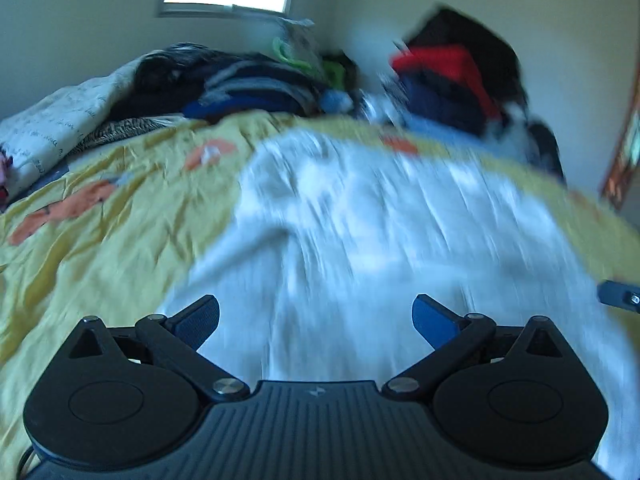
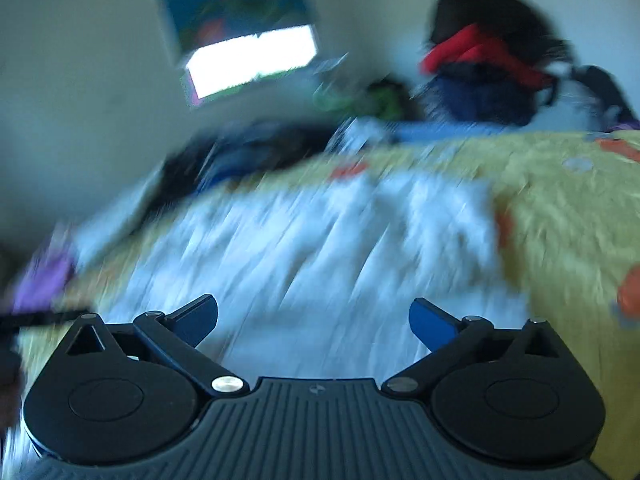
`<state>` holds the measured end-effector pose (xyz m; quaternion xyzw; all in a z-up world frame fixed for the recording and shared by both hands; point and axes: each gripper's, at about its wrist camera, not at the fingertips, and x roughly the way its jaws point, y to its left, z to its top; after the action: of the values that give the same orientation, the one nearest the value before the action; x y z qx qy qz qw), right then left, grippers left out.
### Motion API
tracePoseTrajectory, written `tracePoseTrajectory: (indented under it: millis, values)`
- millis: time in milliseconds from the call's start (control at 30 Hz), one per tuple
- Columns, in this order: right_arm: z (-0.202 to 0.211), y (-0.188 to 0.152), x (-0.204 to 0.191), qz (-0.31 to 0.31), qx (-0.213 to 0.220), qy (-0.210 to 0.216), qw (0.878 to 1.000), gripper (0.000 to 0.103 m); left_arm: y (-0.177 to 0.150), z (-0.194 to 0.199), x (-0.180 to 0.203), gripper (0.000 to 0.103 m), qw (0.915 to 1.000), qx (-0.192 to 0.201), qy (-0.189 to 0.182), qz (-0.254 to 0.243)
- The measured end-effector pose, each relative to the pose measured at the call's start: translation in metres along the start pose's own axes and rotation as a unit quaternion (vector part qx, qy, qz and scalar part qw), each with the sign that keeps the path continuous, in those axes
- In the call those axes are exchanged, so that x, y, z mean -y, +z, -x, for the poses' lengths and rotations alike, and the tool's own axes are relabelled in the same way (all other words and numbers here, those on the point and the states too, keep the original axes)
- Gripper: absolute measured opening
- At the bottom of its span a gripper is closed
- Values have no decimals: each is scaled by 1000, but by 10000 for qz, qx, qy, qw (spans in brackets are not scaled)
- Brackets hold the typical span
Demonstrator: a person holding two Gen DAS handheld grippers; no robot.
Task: Fold small clothes
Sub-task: 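Open both tools and reposition them above the folded white jacket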
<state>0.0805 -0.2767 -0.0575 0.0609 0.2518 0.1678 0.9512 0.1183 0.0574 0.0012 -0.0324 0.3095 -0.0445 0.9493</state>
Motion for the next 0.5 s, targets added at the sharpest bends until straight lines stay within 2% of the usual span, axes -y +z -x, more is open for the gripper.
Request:
tracePoseTrajectory:
  millis: [133, 233, 333, 400, 500]
  values:
    - [17, -50, -44, 997, -300, -384, 9938, 101, -45, 20, 33, 103, 9966, -54, 248, -780]
    - [14, -79, -54, 1155, -680, -624, 9890, 99, -70, 10, 44, 103, 9925, -425, 297, -1107]
    - [17, -78, -47, 909, -840, -601, 9905, 100, -81, 6, 33, 103, 9945, -416, 118, -952]
    - [10, -77, -49, 1003, -928, -563, 9890, 101, -77, 2, 27, 103, 9949, -567, -6, -831]
    - [7, -75, -49, 996, -988, -557, 9885, 101, -77, 0, 26, 103, 9945, -553, -69, -888]
